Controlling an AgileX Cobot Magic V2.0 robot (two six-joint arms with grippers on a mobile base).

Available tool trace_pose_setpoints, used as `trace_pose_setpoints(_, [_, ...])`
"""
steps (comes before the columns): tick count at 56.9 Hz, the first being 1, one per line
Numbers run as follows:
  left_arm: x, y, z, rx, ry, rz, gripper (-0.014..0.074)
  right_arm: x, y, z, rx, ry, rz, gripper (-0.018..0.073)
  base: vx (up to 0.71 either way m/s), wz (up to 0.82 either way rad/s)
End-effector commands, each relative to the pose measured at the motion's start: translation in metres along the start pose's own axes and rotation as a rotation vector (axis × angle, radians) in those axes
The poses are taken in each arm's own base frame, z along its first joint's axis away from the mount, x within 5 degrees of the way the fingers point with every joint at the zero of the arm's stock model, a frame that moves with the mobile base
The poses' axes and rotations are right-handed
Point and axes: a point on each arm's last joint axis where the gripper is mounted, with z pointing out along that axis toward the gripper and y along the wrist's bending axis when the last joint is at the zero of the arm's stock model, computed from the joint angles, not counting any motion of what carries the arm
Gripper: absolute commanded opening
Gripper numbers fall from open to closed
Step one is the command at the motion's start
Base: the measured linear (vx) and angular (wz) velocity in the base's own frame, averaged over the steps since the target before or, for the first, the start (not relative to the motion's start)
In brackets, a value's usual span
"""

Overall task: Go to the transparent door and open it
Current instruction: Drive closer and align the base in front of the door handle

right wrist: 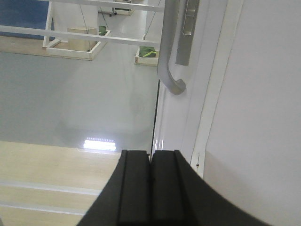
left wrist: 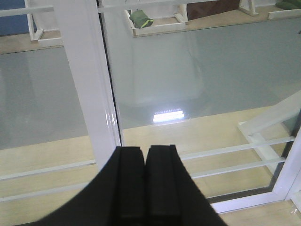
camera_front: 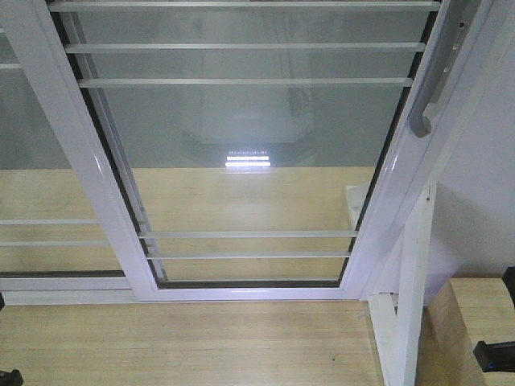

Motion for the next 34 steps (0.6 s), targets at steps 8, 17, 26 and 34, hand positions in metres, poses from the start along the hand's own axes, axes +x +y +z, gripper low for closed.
trace_pose_setpoints(8, [-0.0046, 0.0, 0.0019, 0.002, -0.054, -0.009, -0.0003, -0.0058, 0.0, 0.0014, 0.002, -0.055, -0.014, -0.0001, 0.0, 0.0])
trace_pose_setpoints(17, [-0.0046, 0.0, 0.0019, 0.002, -0.054, -0.009, -0.0003, -0.0058, 0.0, 0.0014, 0.002, -0.055, -0.014, -0.0001, 0.0, -0.01])
trace_pose_setpoints(26, [-0.0046, 0.0, 0.0019, 0.002, -0.054, -0.009, -0.0003, -0.0058, 0.0, 0.0014, 0.002, -0.055, -0.015, -0.0001, 0.0, 0.0])
trace_pose_setpoints(34, [-0.0046, 0.0, 0.0019, 0.002, -0.054, -0.009, -0.0003, -0.0058, 0.0, 0.0014, 0.001, -0.055, -0.016, -0.0001, 0.0, 0.0])
